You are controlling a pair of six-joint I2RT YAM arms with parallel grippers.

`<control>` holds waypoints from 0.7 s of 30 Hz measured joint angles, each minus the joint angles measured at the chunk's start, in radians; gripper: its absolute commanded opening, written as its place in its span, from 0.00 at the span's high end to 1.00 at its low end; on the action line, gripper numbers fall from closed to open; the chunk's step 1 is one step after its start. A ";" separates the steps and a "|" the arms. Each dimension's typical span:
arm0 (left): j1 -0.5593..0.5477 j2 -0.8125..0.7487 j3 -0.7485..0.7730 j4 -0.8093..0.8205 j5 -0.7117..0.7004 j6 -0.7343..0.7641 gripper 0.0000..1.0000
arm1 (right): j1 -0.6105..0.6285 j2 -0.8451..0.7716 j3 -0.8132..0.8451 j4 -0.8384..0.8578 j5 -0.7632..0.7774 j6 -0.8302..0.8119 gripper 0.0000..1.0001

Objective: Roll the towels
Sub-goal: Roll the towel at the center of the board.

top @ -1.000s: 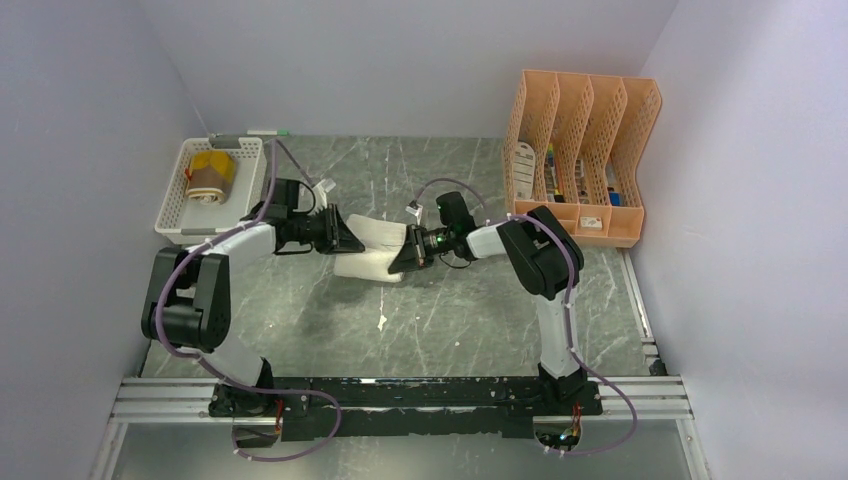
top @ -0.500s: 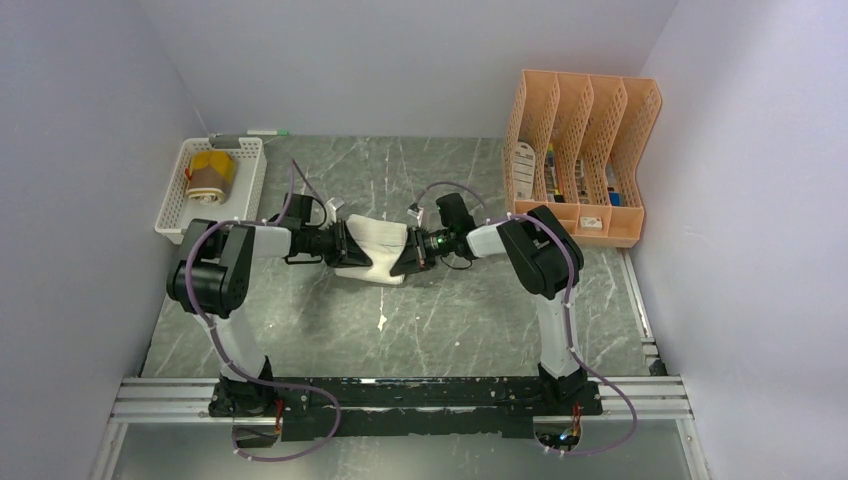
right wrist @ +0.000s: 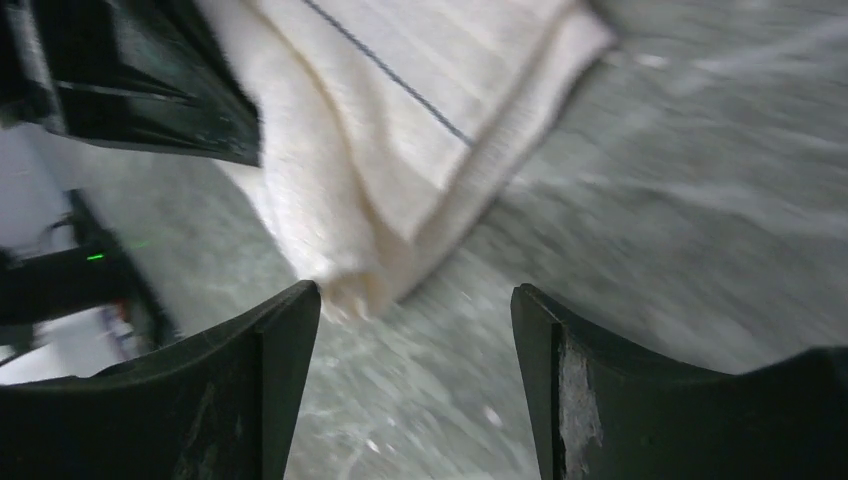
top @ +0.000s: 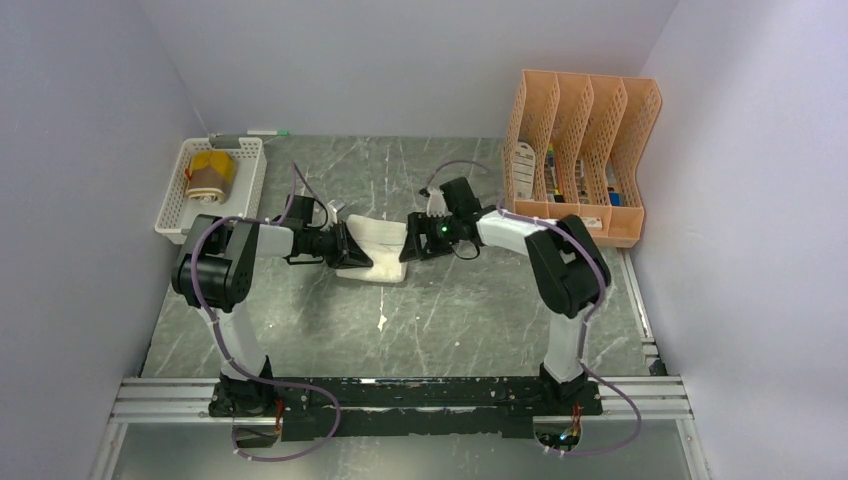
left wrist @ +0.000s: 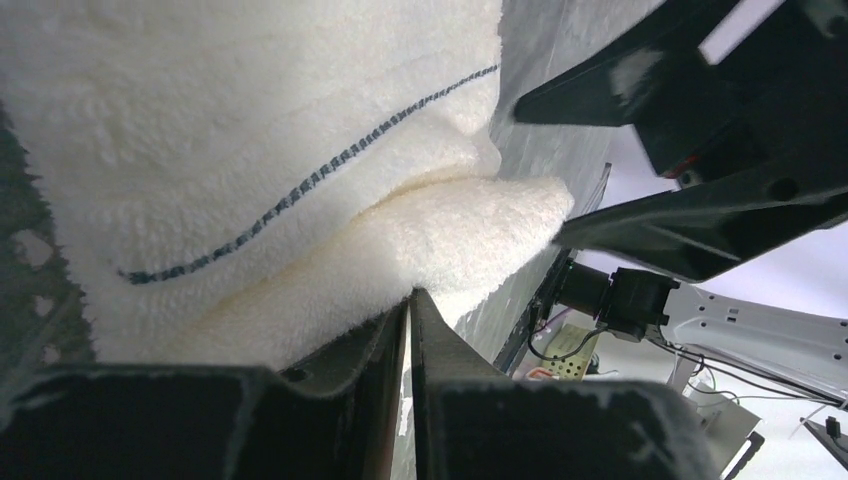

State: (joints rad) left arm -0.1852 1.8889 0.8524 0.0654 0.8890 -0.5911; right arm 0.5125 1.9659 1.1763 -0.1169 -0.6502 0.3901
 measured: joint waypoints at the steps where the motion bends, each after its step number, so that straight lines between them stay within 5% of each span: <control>1: 0.000 0.000 0.003 -0.005 -0.002 0.000 0.80 | -0.001 -0.035 -0.008 -0.031 0.064 -0.021 0.29; 3: 0.000 0.000 0.006 -0.013 -0.003 0.003 0.80 | 0.002 -0.136 -0.055 -0.055 0.207 -0.072 0.23; 4: 0.000 0.000 0.009 -0.018 -0.004 0.004 0.80 | 0.008 -0.190 -0.084 -0.057 0.270 -0.096 0.07; 5: -0.001 0.000 0.013 -0.027 -0.006 0.007 0.80 | 0.026 -0.291 -0.145 -0.040 0.366 -0.138 0.01; 8: -0.002 0.000 0.024 -0.049 -0.011 0.014 0.80 | 0.135 -0.565 -0.315 0.099 0.571 -0.286 0.00; 11: -0.002 0.002 0.035 -0.067 -0.016 0.022 0.80 | 0.257 -0.751 -0.460 0.294 0.614 -0.425 0.00; 21: -0.002 0.019 0.061 -0.106 -0.034 0.023 0.82 | 0.515 -0.472 -0.467 0.382 0.657 -0.914 0.00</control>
State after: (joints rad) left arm -0.1867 1.9079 0.9138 -0.0402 0.8547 -0.5682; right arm 1.0275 1.4944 0.7090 0.2649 0.0071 -0.5240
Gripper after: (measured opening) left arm 0.177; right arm 0.999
